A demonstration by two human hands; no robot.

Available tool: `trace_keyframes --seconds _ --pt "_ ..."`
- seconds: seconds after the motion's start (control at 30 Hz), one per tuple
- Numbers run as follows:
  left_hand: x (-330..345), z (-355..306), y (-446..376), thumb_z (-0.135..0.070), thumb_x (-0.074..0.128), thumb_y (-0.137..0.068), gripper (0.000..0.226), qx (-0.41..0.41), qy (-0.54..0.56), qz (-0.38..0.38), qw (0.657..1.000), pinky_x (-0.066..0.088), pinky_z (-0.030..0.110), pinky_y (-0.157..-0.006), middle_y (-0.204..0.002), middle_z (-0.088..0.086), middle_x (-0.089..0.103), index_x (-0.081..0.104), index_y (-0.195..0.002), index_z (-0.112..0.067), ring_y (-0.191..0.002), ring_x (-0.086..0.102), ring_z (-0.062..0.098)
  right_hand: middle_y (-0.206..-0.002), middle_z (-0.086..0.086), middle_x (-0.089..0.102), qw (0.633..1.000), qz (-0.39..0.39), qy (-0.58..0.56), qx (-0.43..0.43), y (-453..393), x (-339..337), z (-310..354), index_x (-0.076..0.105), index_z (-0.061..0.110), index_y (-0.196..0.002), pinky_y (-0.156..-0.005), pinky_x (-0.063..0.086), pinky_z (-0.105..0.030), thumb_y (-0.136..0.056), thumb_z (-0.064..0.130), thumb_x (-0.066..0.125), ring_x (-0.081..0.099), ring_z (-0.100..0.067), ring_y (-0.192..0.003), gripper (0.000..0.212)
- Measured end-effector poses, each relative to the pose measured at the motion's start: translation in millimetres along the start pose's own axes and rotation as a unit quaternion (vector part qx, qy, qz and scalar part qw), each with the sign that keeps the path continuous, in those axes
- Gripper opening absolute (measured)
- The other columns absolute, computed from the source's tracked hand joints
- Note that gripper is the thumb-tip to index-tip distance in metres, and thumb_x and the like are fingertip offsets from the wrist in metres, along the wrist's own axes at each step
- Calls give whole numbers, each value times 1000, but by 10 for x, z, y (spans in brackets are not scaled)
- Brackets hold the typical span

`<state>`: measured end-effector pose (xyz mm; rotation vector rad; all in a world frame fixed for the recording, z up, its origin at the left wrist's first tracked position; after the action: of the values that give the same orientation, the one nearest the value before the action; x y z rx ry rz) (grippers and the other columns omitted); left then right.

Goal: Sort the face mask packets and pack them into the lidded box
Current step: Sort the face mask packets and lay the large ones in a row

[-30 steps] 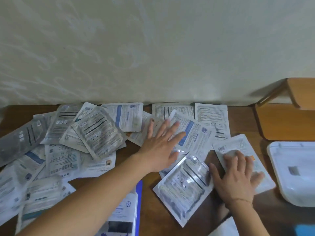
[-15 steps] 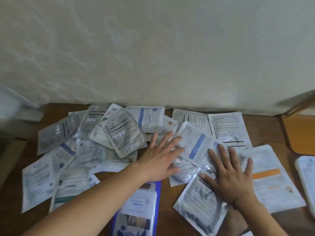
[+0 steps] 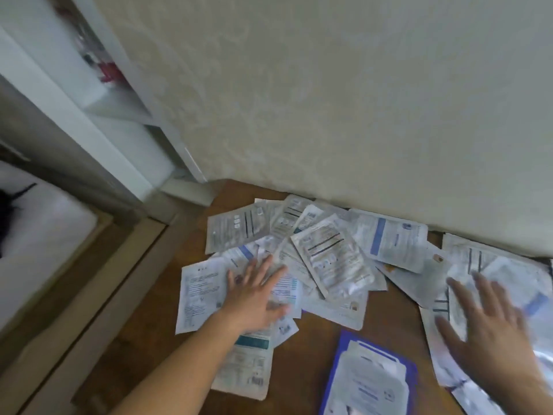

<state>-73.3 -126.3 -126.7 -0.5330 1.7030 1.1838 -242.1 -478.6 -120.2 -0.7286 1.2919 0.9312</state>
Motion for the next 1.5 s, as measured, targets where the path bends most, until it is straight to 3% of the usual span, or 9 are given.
trace_keyframes --seconds 0.13,0.27,0.37,0.57,0.7,0.87,1.1,1.37,1.5 --pt "139 160 218 -76 35 -86 79 -2 13 -20 1000 -16 61 -114 -157 -16 -30 -5 -149 -50 -144 -32 19 -159 -7 21 972 30 17 -231 -186 46 1506 33 37 -143 -105 34 -64 -82 55 58 16 -32 -146 67" --pt "262 341 346 -82 26 -83 80 -21 -25 -40 999 -23 60 -111 -155 -13 -36 -10 -147 -51 -140 -40 20 -162 3 -2 937 124 86 -315 -229 405 2217 16 49 -147 -109 2 -72 -84 72 17 -1 -34 -149 67" --pt "301 452 328 -85 22 -79 84 -45 -26 -66 996 -23 60 -111 -154 -10 -39 -4 -149 -48 -139 -42 22 -155 -2 36 939 155 137 -275 -246 579 2094 38 42 -140 -99 22 -77 -80 75 22 31 -37 -141 70" --pt "239 623 270 -71 36 -85 79 -81 2 -125 989 -20 61 -112 -157 -2 -34 9 -150 -37 -143 -35 25 -160 1 19 973 115 160 -119 -455 366 1245 37 40 -141 -111 14 -65 -74 80 6 11 -32 -148 83" --pt "174 320 106 -52 46 -94 72 99 -7 -191 976 -7 58 -118 -164 0 -17 7 -154 -39 -150 -16 27 -158 -7 26 983 84 148 -72 -500 222 1294 50 28 -133 -111 16 -66 -79 66 50 12 -35 -147 66" --pt "43 -27 -212 -80 20 -88 80 175 -104 -94 974 -19 64 -110 -159 -3 -28 -15 -150 -45 -144 -32 28 -163 3 4 969 100 86 -210 -291 398 1721 18 41 -150 -115 9 -63 -86 74 17 3 -27 -149 72" --pt "-79 304 -458 -93 23 -73 102 27 -49 -66 996 -27 65 -105 -152 -3 -42 -27 -146 -42 -138 -41 30 -158 10 -26 981 121 106 -107 -364 491 1386 -17 50 -145 -112 -10 -62 -72 84 4 -29 -29 -143 84" --pt "15 32 -258 -55 32 -99 65 185 -50 -131 973 -14 64 -113 -158 -2 -34 1 -154 -40 -143 -34 31 -162 1 -13 990 111 91 -4 -465 378 1289 10 50 -148 -115 -4 -61 -98 46 36 -24 -34 -144 57" --pt "101 -31 2 -48 50 -92 51 198 1 -211 957 15 54 -117 -148 5 35 44 -138 -26 -138 32 32 -153 -8 34 998 -18 35 -38 -381 259 1491 57 32 -128 -111 20 -64 -86 18 52 16 -41 -145 44"
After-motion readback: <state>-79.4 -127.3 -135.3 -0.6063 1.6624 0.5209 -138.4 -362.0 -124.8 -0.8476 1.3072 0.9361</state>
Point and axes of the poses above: each hand's wrist, its own y-axis away from the middle knuckle, its own x-axis out of the palm, z = x × y, the point moved 3 cm from there along -y, towards the middle knuckle
